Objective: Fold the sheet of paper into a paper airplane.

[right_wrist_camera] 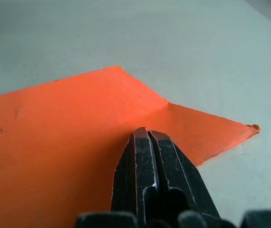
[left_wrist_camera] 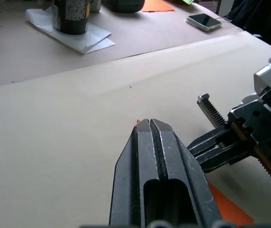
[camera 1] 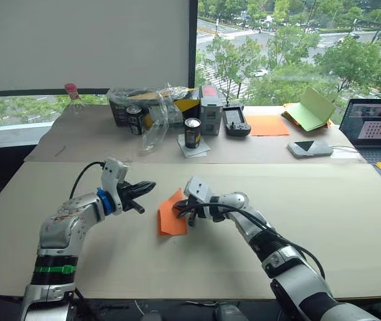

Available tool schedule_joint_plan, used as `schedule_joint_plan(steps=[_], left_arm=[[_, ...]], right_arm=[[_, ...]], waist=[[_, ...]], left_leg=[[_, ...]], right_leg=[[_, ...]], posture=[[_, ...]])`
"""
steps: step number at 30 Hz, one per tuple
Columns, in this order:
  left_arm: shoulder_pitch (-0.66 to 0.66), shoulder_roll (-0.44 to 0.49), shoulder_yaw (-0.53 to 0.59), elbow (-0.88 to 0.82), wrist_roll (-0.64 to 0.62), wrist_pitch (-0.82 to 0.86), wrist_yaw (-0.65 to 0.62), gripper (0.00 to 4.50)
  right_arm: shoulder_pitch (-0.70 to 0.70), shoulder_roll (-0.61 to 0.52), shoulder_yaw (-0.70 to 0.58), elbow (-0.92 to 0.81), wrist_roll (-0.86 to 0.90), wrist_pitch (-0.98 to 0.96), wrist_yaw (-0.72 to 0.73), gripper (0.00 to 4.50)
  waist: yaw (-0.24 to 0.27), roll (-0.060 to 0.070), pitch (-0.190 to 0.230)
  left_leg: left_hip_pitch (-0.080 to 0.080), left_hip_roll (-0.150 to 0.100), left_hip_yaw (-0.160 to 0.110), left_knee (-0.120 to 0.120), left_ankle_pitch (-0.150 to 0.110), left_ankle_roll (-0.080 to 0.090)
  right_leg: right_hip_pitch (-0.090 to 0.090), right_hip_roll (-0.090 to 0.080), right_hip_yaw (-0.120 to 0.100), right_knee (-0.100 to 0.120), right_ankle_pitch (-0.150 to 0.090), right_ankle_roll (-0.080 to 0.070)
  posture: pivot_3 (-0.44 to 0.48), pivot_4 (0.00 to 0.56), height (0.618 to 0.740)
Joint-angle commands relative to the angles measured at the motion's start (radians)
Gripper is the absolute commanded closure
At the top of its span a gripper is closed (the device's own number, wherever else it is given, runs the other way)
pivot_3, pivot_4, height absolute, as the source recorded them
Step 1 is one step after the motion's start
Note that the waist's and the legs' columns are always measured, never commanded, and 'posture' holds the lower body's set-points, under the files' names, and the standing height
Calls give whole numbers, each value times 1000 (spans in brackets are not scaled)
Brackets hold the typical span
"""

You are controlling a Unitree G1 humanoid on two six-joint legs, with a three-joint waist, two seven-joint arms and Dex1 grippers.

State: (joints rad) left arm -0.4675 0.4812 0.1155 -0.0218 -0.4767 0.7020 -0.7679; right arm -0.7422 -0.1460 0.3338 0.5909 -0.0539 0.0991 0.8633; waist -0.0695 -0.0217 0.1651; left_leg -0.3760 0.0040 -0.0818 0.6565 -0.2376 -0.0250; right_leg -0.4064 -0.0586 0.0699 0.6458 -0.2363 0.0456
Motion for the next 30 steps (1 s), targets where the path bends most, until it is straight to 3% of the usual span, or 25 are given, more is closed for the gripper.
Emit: schedule_joint_plan(steps=[1, 10, 17, 30], left_arm=[[-3, -5, -99, -2, 53, -43, -17, 4483], [32, 49, -252, 47, 205, -138, -47, 4483], [57, 43, -279, 70, 229, -166, -58, 4483], [95, 48, -269, 52, 240, -170, -52, 4483]], right_arm=[[60, -21, 10, -43, -14, 64, -4, 4500], [153, -75, -35, -248, 20, 175, -22, 4500], [133, -58, -59, -251, 58, 180, -52, 4500], [-194, 46, -111, 361, 9, -63, -219, 4500]], waist=[[0, 0, 0], [9, 0, 0], [10, 0, 0], [0, 0, 0]], left_leg=[[0, 0, 0, 0, 0, 0], [-1, -1, 0, -2, 0, 0], [-1, -1, 0, -2, 0, 0], [1, -1, 0, -4, 0, 0]], right_leg=[[0, 0, 0, 0, 0, 0], [-1, -1, 0, -2, 0, 0], [-1, -1, 0, -3, 0, 0], [-1, -1, 0, -2, 0, 0]], posture=[[0, 150, 732], [0, 150, 732], [0, 150, 732], [0, 150, 732]])
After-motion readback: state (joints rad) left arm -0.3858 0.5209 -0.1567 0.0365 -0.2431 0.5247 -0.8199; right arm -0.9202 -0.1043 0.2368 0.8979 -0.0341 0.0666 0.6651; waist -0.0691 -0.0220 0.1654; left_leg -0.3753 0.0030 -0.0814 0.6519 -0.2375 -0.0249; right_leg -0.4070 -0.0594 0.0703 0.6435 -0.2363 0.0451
